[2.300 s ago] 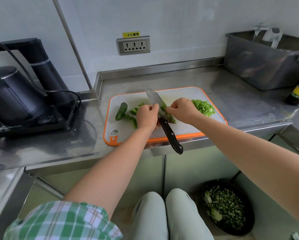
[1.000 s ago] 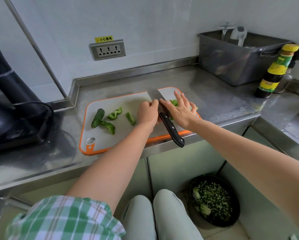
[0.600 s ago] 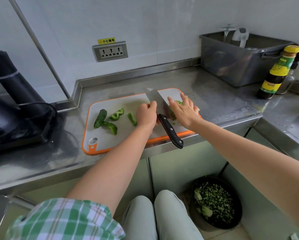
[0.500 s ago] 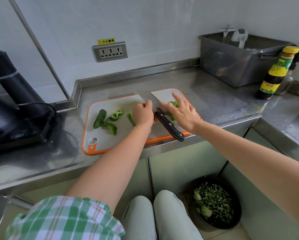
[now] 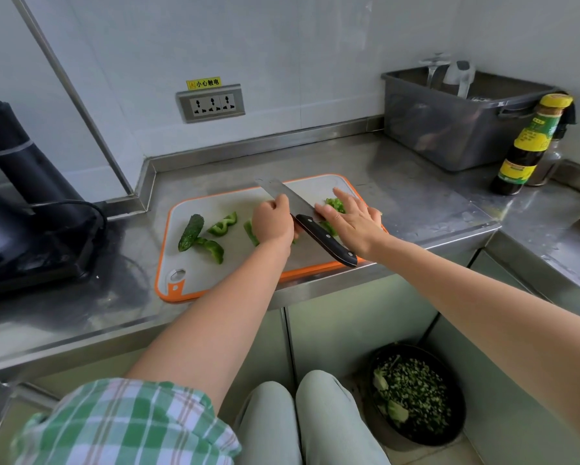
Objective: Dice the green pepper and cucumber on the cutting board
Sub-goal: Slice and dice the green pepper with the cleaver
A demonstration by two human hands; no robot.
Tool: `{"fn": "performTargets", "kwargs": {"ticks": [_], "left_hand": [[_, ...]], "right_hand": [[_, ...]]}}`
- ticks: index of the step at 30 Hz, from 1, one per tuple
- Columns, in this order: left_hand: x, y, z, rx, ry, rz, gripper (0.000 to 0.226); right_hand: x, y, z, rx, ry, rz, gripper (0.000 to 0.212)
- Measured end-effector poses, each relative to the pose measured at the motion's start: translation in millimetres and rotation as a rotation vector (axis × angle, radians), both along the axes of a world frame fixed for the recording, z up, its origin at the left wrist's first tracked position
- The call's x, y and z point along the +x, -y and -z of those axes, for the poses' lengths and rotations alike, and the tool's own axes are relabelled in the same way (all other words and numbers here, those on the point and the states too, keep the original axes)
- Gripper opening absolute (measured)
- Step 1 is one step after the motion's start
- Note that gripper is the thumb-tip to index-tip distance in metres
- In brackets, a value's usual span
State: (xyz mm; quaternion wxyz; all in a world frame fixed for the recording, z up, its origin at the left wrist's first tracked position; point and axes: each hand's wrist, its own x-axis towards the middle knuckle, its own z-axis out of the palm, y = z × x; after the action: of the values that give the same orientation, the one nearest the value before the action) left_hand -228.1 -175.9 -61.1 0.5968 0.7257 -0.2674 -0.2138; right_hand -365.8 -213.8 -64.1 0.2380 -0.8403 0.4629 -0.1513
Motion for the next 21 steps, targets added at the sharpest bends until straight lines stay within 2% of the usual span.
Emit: {"fn": "performTargets", "kwargs": {"ticks": [2,4,5,7,8,10,11,13,14,15,18,19,21], "left_hand": [[1,-1,0,0.002,0.005,0.015,0.042],[4,0,0,0.009,0.034,0.028,0.042],[5,1,0,0.007,0.047,0.035,0.041],[8,3,-1,-0.005,0.046,0.047,0.039],[8,3,-3,-0.005,0.038,0.057,0.039],[6,2,-8,-0.022,-0.003,0.103,0.038],[5,2,-9,-0.044,-0.042,0.143,0.036],[7,-1,-12,-0.056,-0.054,0.225,0.033],[11,-3,-12,-0.033,0.038,0.246,0.031],[19,-7,-11,0.025,0.220,0.261,0.027],[43,-21,2,0.290,0.898,0.355,0.032],[48,-24,7,0.370,1.008,0.406,0.037],[46,-29,13,0.440,1.050,0.439,0.038]], "right_hand": [[0,1,-2,-0.021,0.025,0.108,0.057],[-1,1,-8,-0.097,0.108,0.114,0.050],[-1,1,-13,-0.069,0.185,0.067,0.047],[1,-4,-26,0.159,0.286,-0.053,0.051],[3,-6,-32,0.232,0.231,-0.107,0.058],[10,-10,-36,0.201,0.040,-0.168,0.060],[14,-11,-36,0.149,0.004,-0.152,0.051],[18,-14,-37,0.103,0.093,-0.056,0.024],[18,-16,-37,0.135,0.174,-0.010,0.012],[17,-17,-37,0.189,0.263,0.030,0.006],[15,-21,-36,0.330,0.429,0.098,0.007],[15,-22,-36,0.353,0.448,0.104,0.006],[17,-23,-35,0.380,0.460,0.113,0.007]]}}
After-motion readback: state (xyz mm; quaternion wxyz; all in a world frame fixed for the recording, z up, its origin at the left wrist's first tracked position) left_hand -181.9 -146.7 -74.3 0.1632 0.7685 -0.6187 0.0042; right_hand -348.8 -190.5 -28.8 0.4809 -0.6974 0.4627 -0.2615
